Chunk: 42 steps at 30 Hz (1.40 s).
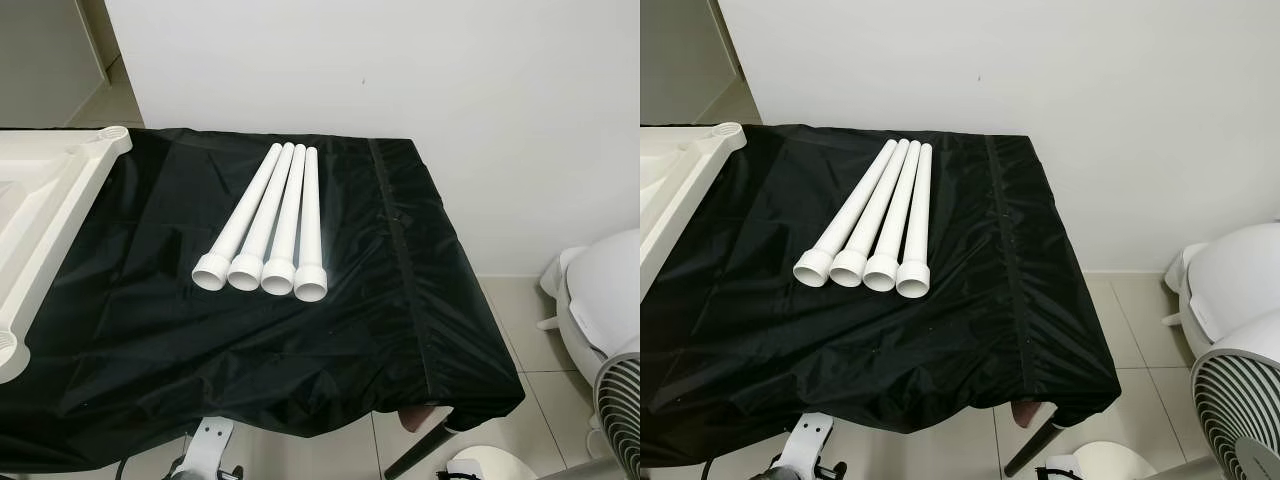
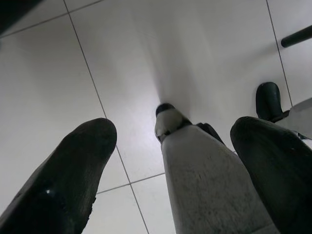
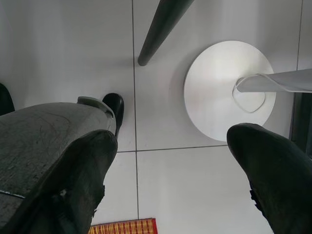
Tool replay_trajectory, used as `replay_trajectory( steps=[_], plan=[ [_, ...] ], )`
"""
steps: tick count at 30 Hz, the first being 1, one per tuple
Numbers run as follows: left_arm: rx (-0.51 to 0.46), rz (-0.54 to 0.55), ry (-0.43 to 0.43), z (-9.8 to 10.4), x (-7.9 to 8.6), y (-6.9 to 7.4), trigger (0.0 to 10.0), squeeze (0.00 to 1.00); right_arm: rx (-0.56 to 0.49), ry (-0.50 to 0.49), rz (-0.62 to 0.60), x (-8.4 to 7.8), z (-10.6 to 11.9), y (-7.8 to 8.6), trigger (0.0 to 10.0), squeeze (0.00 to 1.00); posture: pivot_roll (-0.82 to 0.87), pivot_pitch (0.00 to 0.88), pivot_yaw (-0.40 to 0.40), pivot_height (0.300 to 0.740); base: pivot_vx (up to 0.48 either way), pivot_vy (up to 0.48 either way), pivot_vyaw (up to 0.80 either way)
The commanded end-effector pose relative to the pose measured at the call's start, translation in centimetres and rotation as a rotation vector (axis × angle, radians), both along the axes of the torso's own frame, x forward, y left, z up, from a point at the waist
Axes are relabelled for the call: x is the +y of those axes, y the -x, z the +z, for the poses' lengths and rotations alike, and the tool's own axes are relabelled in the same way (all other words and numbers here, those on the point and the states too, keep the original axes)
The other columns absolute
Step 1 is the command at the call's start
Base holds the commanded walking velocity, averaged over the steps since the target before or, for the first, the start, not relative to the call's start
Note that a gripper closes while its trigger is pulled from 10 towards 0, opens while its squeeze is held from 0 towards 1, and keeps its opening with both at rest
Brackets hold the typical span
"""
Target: Building children table
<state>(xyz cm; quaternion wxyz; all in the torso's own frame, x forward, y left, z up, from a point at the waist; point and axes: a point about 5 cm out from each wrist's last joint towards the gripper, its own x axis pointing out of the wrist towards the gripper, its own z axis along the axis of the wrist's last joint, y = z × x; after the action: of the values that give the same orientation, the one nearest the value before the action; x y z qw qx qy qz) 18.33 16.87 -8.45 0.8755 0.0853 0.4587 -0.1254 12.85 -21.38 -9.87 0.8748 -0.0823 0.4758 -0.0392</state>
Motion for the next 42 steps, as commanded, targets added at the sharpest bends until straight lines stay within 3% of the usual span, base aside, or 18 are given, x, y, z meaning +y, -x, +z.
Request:
replay_trajectory(
  steps=[1,13,27,42],
  plan=[
    [0.04,0.034,-0.006,-0.5,0.1,1.0,10.0,0.0,0.02,-0.029,-0.004,0.9,-0.4,0.5,10.0,0.0,0.02,0.0,0.009,0.74,0.0,0.0,0.0],
    [0.077,0.037,0.009,-0.8,0.5,1.8,10.0,0.0,0.022,-0.046,0.041,2.0,-0.6,0.8,10.0,0.0,0.0,0.0,0.012,0.74,0.0,0.0,0.0],
    [0.09,0.001,-0.007,-1.0,-0.2,1.9,10.0,0.0,0.03,-0.022,0.043,1.7,-0.4,0.4,10.0,0.0,0.03,0.0,0.016,0.74,0.0,0.0,0.0],
    [0.102,0.005,-0.027,-1.0,0.7,2.1,10.0,0.0,0.042,-0.024,0.06,1.7,-0.5,0.6,10.0,0.0,0.04,0.0,0.009,0.74,0.0,0.0,0.0]
  ],
)
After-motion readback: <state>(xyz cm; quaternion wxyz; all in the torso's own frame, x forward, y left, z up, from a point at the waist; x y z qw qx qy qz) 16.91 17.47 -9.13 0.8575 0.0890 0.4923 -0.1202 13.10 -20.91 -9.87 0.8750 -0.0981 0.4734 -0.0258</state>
